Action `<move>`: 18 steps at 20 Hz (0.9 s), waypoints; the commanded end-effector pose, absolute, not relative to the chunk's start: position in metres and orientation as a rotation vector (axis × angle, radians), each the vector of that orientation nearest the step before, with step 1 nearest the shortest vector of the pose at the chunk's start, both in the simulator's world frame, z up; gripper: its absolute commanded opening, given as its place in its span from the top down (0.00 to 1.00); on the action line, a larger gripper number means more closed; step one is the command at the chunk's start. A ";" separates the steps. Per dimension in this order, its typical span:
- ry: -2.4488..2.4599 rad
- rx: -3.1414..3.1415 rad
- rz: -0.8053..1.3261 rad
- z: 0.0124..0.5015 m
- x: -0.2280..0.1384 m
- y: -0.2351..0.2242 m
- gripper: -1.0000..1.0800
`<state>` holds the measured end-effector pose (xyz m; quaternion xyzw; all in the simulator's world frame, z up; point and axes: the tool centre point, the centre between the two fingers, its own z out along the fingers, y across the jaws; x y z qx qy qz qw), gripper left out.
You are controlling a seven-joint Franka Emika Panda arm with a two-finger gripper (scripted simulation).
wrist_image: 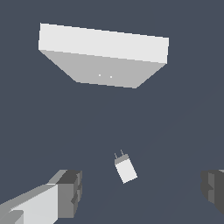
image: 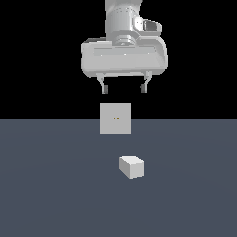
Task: Plug the charger into the wall socket.
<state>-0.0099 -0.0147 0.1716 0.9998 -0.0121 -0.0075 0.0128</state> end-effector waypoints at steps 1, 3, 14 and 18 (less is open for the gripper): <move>-0.038 3.116 -0.023 0.172 -0.010 -0.015 0.04; -0.035 3.116 -0.022 0.171 -0.010 -0.015 0.04; 0.060 3.126 0.042 0.157 -0.023 -0.014 0.04; 0.131 3.130 0.089 0.147 -0.032 -0.015 0.04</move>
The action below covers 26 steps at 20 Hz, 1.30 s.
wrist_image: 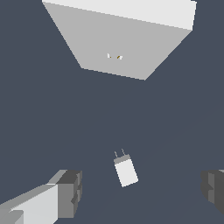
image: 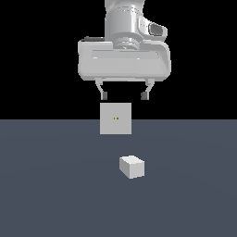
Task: Plug the charger into the wall socket.
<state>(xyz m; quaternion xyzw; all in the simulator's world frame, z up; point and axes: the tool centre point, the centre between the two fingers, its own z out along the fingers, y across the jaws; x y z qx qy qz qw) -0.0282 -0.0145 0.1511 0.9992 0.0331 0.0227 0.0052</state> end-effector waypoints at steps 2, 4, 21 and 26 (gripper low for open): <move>0.173 3.131 0.117 0.141 -0.037 -0.015 0.04; 0.218 3.132 0.148 0.133 -0.042 -0.016 0.04; 0.558 3.111 0.373 0.077 -0.075 -0.023 0.04; 0.609 3.106 0.407 0.068 -0.078 -0.024 0.04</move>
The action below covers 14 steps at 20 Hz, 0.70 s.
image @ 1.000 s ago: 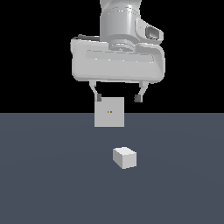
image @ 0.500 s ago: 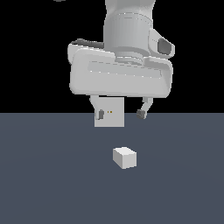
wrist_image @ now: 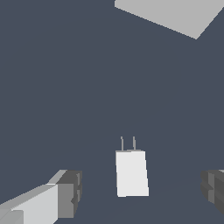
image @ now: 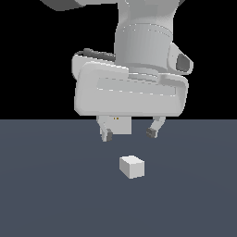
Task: Plug the charger into the wall socket.
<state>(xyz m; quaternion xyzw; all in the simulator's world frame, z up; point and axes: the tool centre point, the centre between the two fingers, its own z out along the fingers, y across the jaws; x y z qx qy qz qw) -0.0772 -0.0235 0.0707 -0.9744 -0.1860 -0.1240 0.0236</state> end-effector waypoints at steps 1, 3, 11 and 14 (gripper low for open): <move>-0.597 -3.006 -0.398 0.067 -0.078 -0.024 0.04; -0.608 -3.001 -0.405 0.065 -0.079 -0.024 0.04; -0.616 -2.997 -0.409 0.062 -0.080 -0.025 0.04; -0.617 -2.997 -0.409 0.056 -0.080 -0.024 0.04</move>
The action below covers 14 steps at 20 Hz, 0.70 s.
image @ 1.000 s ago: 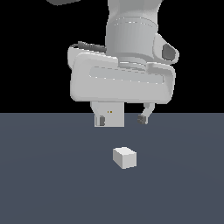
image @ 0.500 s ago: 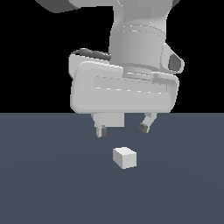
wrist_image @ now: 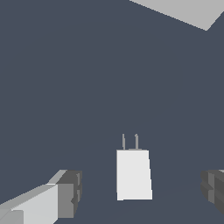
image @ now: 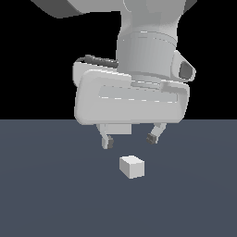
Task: Plug the charger into the wall socket.
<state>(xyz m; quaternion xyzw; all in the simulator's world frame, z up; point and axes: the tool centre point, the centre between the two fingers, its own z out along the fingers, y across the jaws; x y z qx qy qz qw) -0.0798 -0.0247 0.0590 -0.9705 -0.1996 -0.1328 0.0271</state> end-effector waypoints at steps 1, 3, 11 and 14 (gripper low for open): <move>-0.617 -2.997 -0.409 0.053 -0.080 -0.025 0.04; -0.618 -2.997 -0.409 0.046 -0.081 -0.025 0.04; -0.620 -2.996 -0.410 0.016 -0.081 -0.024 0.04; -0.621 -2.996 -0.410 0.012 -0.081 -0.024 0.04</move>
